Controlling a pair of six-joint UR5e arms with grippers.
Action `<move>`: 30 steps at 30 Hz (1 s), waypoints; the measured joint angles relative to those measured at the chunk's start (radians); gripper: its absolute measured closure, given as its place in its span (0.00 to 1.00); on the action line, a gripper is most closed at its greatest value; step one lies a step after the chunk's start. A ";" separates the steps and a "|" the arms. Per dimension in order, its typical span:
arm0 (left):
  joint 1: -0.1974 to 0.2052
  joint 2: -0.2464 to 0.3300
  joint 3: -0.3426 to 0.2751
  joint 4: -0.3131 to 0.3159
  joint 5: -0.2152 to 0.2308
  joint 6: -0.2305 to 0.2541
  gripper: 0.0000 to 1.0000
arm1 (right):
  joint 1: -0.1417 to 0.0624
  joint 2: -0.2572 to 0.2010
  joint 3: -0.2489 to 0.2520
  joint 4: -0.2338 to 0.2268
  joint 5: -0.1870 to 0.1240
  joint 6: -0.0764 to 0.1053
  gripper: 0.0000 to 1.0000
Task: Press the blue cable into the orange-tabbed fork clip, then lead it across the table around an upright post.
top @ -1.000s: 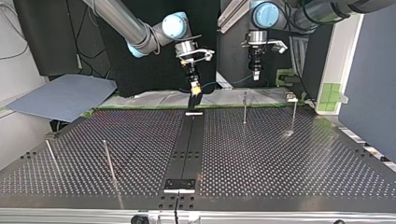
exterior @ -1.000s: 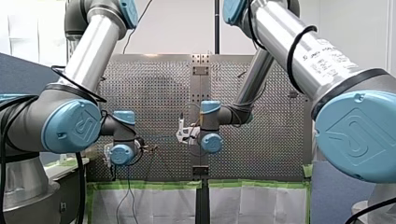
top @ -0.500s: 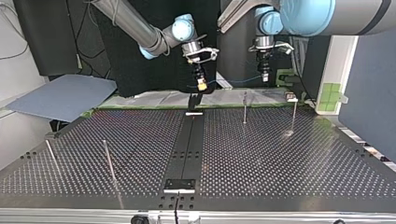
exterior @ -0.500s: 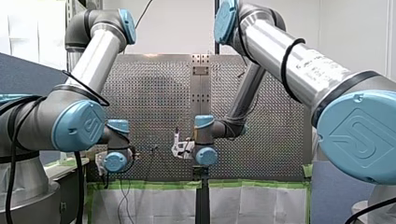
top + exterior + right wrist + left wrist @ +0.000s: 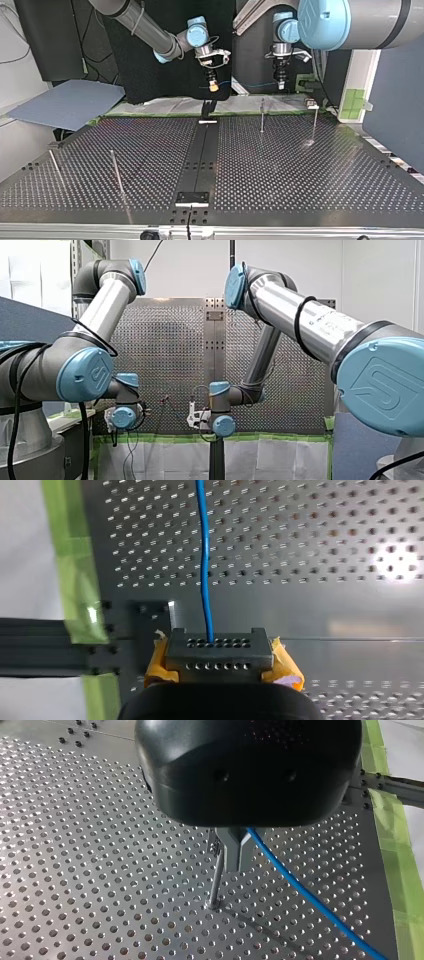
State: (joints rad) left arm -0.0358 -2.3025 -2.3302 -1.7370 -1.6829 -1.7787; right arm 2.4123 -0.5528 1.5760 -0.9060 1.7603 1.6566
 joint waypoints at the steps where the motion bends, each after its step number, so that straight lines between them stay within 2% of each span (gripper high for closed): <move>1: 0.000 0.000 0.007 -0.006 0.003 0.000 1.00 | -0.001 0.008 -0.007 0.008 0.000 0.000 1.00; 5: 0.000 0.000 0.042 -0.038 0.019 -0.001 1.00 | -0.008 0.047 -0.037 0.044 0.006 -0.002 1.00; 9: 0.000 -0.001 0.074 -0.063 0.029 -0.001 1.00 | -0.014 0.079 -0.061 0.060 0.008 -0.005 1.00; 14: 0.000 -0.001 0.101 -0.096 0.031 0.004 1.00 | -0.027 0.096 -0.090 0.076 0.007 -0.007 1.00; 22: 0.001 -0.001 0.107 -0.111 0.027 0.007 1.00 | -0.049 0.094 -0.127 0.102 0.006 -0.024 1.00; 30: 0.002 -0.001 0.109 -0.112 0.026 0.011 1.00 | -0.060 0.046 -0.133 0.140 0.007 -0.046 1.00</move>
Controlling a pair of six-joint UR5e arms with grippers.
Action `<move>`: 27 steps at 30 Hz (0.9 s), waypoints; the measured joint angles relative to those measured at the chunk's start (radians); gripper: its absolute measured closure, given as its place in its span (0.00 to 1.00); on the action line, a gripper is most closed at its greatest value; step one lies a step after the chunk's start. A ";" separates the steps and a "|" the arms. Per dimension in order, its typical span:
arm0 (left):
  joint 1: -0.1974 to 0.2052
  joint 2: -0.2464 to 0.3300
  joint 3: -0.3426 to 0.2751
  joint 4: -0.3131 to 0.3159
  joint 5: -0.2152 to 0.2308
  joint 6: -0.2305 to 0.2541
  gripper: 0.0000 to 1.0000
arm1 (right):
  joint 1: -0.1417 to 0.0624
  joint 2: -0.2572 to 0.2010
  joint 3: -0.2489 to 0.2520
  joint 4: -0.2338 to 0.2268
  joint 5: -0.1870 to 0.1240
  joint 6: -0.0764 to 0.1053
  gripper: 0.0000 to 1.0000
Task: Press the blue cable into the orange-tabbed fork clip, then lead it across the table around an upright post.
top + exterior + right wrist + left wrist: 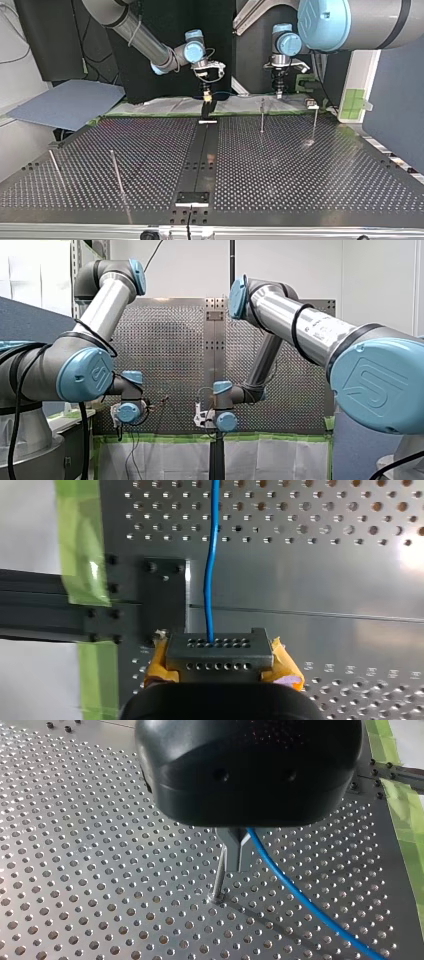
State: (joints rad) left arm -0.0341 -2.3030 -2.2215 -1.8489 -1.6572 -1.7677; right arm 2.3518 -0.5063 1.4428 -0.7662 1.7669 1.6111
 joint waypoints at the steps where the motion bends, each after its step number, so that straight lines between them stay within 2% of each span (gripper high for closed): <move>1: 0.000 0.000 0.000 0.000 0.000 0.000 1.00 | -0.001 -0.007 0.000 0.005 0.000 -0.001 1.00; 5: 0.000 0.000 0.001 0.000 0.002 0.002 1.00 | -0.006 -0.026 0.000 0.018 -0.001 -0.003 1.00; 13: 0.000 0.000 0.010 -0.006 0.012 0.002 1.00 | -0.017 -0.030 0.000 0.029 -0.003 -0.004 1.00; 27: 0.003 -0.001 0.080 -0.095 0.020 0.000 1.00 | -0.047 -0.029 0.000 0.027 -0.005 -0.010 1.00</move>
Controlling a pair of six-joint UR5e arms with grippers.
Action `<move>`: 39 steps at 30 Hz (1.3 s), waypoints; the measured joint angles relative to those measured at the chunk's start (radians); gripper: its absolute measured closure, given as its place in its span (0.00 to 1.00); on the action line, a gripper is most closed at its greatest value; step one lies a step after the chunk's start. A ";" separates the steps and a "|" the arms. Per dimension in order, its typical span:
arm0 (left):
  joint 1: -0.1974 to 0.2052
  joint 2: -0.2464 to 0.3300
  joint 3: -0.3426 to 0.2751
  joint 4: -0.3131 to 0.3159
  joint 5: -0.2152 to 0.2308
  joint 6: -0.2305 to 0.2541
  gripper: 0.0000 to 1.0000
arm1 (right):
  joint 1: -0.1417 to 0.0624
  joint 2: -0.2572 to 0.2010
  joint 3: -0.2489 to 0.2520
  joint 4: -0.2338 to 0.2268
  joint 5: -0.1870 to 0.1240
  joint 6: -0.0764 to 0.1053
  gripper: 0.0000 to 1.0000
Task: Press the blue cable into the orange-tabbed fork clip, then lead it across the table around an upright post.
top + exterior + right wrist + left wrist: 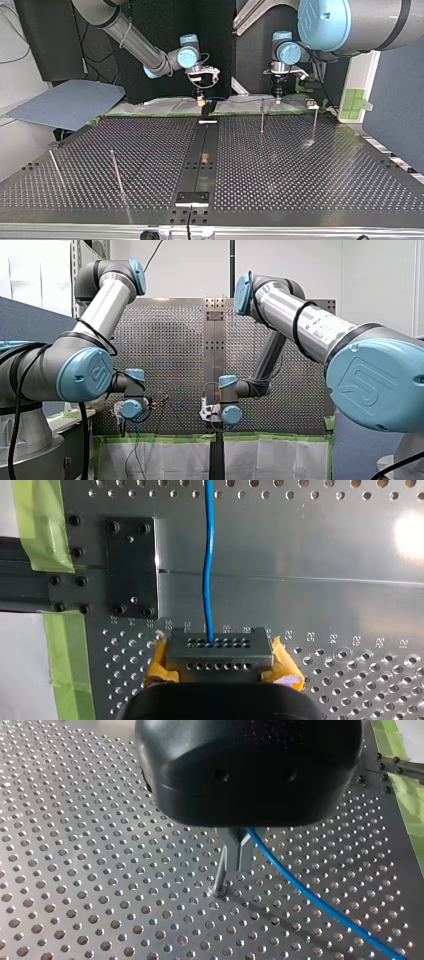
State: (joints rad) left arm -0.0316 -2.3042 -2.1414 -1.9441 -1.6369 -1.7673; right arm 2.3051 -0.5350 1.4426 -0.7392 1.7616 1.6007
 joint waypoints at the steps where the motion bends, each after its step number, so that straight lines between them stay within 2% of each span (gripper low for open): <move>1: 0.001 0.000 0.001 -0.003 0.000 0.000 1.00 | -0.001 0.000 0.000 0.000 0.000 -0.001 1.00; 6: 0.006 0.000 0.000 -0.027 -0.004 0.001 1.00 | -0.004 0.000 0.000 0.001 0.000 -0.009 1.00; 19: 0.007 -0.001 0.003 -0.058 -0.004 0.013 1.00 | -0.004 0.000 -0.001 -0.003 -0.001 -0.013 1.00; 29: 0.012 -0.001 0.047 -0.091 0.007 -0.014 1.00 | -0.008 0.000 -0.003 -0.001 -0.003 -0.014 1.00; 39: 0.017 -0.002 0.058 -0.110 0.016 -0.033 1.00 | -0.014 0.000 -0.003 -0.001 -0.003 -0.014 1.00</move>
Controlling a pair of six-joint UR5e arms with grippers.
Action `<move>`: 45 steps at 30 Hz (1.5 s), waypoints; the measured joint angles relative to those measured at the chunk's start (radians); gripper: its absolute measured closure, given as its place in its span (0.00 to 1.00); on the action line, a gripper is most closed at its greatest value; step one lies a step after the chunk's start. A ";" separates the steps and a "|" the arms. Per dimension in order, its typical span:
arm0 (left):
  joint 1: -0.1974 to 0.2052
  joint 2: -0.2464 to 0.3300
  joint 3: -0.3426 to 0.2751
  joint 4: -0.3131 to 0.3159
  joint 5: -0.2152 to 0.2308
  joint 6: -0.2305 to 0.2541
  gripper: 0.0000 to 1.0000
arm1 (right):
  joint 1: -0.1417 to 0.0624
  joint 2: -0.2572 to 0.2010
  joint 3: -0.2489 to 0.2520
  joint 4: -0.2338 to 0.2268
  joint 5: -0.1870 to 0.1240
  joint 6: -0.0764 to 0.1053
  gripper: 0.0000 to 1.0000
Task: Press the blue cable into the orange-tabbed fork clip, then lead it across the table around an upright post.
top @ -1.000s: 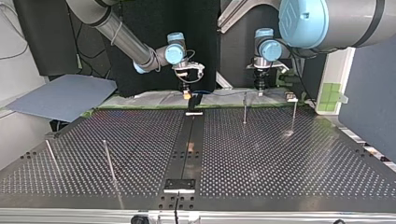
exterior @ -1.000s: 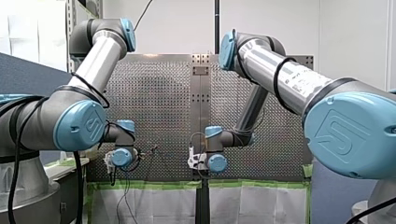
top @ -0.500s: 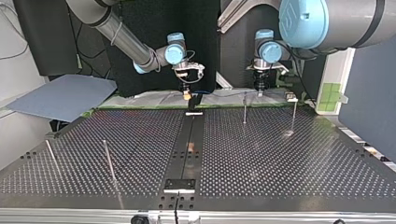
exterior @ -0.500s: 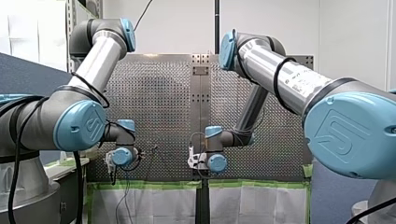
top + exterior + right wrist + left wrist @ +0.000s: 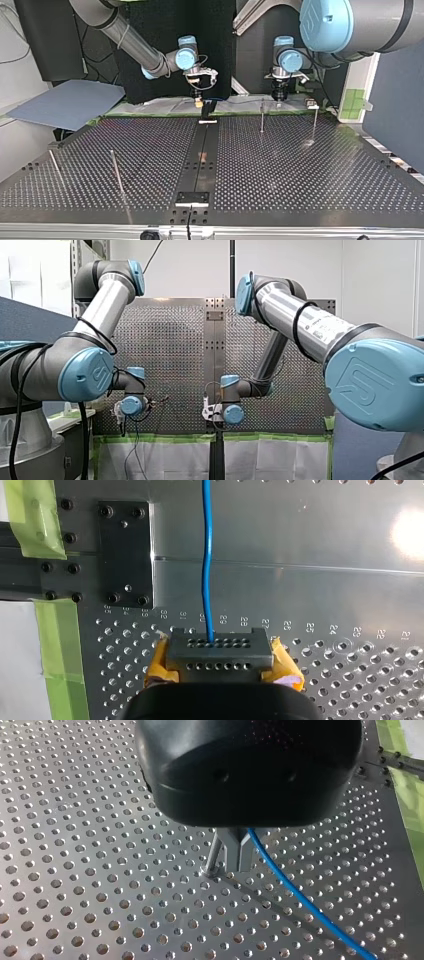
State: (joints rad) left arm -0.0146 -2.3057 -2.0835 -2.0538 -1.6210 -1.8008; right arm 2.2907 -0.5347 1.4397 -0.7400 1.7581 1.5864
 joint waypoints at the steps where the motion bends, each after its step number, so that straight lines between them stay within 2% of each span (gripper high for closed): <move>1: 0.000 0.000 0.002 0.000 0.002 -0.001 1.00 | -0.001 0.000 0.000 0.000 0.000 0.000 1.00; 11: 0.006 0.000 0.024 -0.005 0.026 -0.044 1.00 | -0.018 0.000 -0.001 -0.005 -0.003 0.001 1.00; 19: 0.014 -0.004 0.028 -0.007 0.035 -0.068 1.00 | -0.021 0.002 -0.001 -0.007 -0.005 -0.008 1.00; 24: 0.016 -0.032 0.053 -0.028 0.047 -0.070 1.00 | -0.021 0.004 -0.004 -0.012 -0.020 -0.010 1.00; 32: 0.018 -0.093 0.105 -0.036 0.047 -0.067 1.00 | -0.023 0.006 -0.016 -0.019 -0.028 -0.007 1.00; 45: 0.028 -0.102 0.151 -0.062 0.049 -0.096 1.00 | -0.030 0.006 -0.053 0.008 -0.031 -0.008 1.00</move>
State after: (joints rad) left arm 0.0131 -2.4077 -1.9328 -2.1163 -1.5721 -1.8971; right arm 2.2603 -0.5287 1.3863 -0.7324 1.7275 1.5783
